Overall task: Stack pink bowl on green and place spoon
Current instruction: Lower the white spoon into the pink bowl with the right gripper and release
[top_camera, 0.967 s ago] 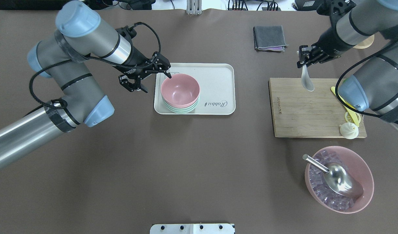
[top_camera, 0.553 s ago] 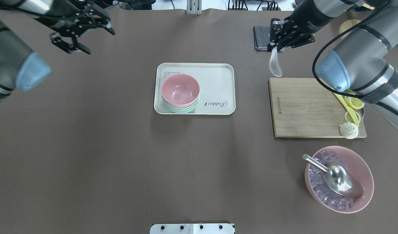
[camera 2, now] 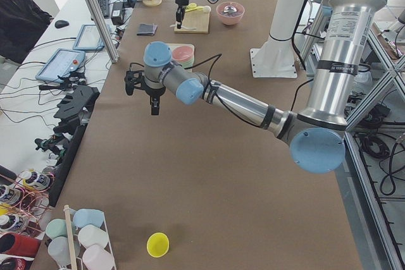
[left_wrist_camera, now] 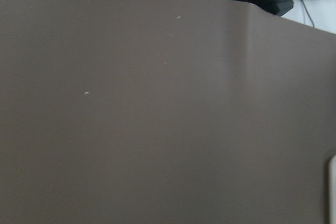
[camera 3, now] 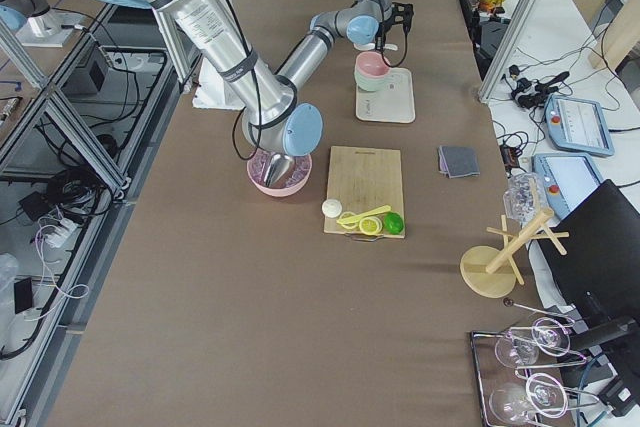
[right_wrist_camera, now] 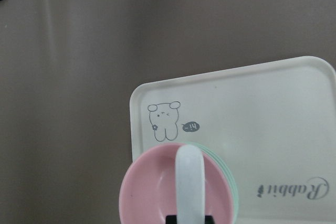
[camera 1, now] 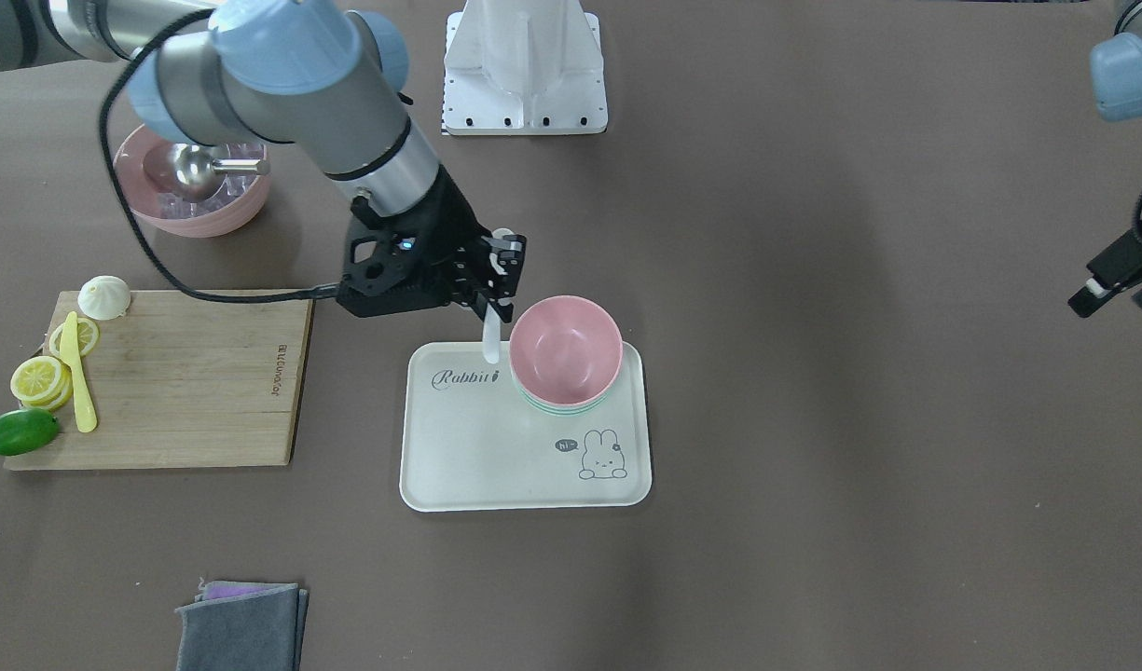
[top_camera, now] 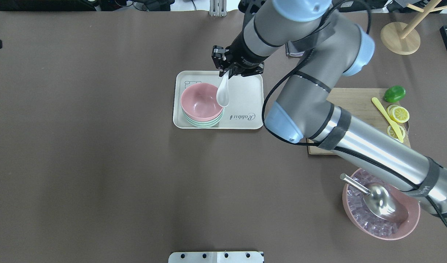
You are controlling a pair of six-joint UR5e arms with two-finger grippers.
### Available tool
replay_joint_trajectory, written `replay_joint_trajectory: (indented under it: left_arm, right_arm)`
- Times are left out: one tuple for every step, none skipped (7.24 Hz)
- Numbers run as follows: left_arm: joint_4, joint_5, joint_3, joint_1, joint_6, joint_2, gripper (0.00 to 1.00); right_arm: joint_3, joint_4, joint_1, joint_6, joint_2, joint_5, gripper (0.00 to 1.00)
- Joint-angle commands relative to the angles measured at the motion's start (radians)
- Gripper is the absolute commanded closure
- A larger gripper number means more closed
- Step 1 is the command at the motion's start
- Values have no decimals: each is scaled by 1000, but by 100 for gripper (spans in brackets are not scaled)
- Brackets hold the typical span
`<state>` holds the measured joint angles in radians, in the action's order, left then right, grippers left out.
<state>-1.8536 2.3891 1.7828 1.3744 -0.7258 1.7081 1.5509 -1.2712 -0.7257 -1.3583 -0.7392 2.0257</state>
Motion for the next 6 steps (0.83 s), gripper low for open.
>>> replay_joint_trajectory:
  left_arm:
    - [-1,-1,-8,22,80,-53,2]
    - [-1,-2,-8,22,80,-53,2]
    - [-1,-1,-6,22,80,-56,2]
    - [-1,1,-5,22,78,-58,2]
    - [-1,-1,-5,22,78,-58,2]
    - [-1,1,-5,22,78,-58,2]
  right_arm:
    - [-173,100,61,-32,93,-129,100]
    - [-255,161,63,-30,119,-153,100]
    - [-291,188,71,-28,119,-172,100]
    - [-292,188,72,-25,121,-173,100]
    - [-292,188,72,-24,119,-173,100]
    - [-285,188,72,-24,119,-173,100]
